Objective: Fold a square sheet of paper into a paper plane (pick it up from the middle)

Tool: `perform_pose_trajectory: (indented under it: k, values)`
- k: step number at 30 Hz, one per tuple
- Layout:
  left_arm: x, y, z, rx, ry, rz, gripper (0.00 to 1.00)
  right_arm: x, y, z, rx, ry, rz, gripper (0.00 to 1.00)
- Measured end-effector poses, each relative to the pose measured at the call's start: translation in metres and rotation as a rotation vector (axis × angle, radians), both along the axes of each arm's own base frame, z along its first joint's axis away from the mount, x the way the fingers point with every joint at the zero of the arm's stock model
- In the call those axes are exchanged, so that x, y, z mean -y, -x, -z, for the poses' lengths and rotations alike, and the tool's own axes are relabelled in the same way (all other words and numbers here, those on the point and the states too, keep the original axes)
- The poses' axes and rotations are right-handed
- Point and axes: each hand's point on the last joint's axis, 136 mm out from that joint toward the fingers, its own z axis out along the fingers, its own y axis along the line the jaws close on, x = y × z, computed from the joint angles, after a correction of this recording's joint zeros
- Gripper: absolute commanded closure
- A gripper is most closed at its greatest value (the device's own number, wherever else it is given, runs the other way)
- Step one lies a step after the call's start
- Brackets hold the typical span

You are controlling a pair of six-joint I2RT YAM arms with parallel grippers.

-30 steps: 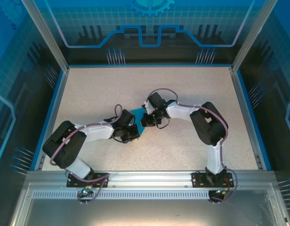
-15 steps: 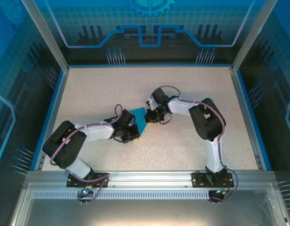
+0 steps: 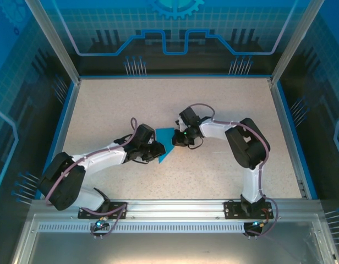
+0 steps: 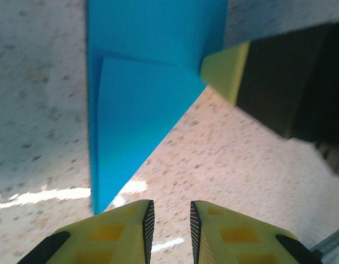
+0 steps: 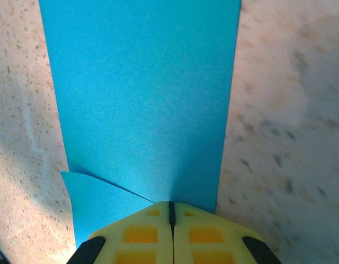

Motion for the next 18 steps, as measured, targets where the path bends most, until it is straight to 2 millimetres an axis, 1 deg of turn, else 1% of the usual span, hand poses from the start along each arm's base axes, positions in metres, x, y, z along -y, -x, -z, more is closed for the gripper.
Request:
perform_pose_trajectory:
  k: [5, 8, 11, 14, 15, 17, 18]
  values:
    - [0.011, -0.008, 0.001, 0.033, 0.034, 0.000, 0.74, 0.023, 0.016, 0.000, -0.017, 0.055, 0.140, 0.94]
    - [0.015, -0.013, 0.012, 0.030, 0.032, 0.002, 0.75, 0.031, 0.024, 0.000, -0.024, 0.071, 0.199, 0.92]
    - [0.016, -0.014, 0.026, 0.009, 0.017, 0.003, 0.77, 0.032, 0.026, -0.001, -0.029, 0.060, 0.226, 0.88]
    - [0.018, -0.015, 0.037, -0.011, 0.003, 0.005, 0.80, 0.029, 0.025, -0.004, -0.023, 0.045, 0.229, 0.80]
    - [0.018, -0.016, 0.039, -0.014, 0.000, 0.006, 0.81, 0.028, 0.024, -0.007, -0.016, 0.036, 0.228, 0.76]
    - [0.020, -0.018, 0.040, -0.013, 0.000, 0.008, 0.82, 0.025, 0.022, -0.017, 0.006, 0.011, 0.220, 0.69]
    - [0.022, -0.020, 0.039, -0.011, 0.001, 0.009, 0.83, 0.023, 0.020, -0.025, 0.026, -0.008, 0.213, 0.66]
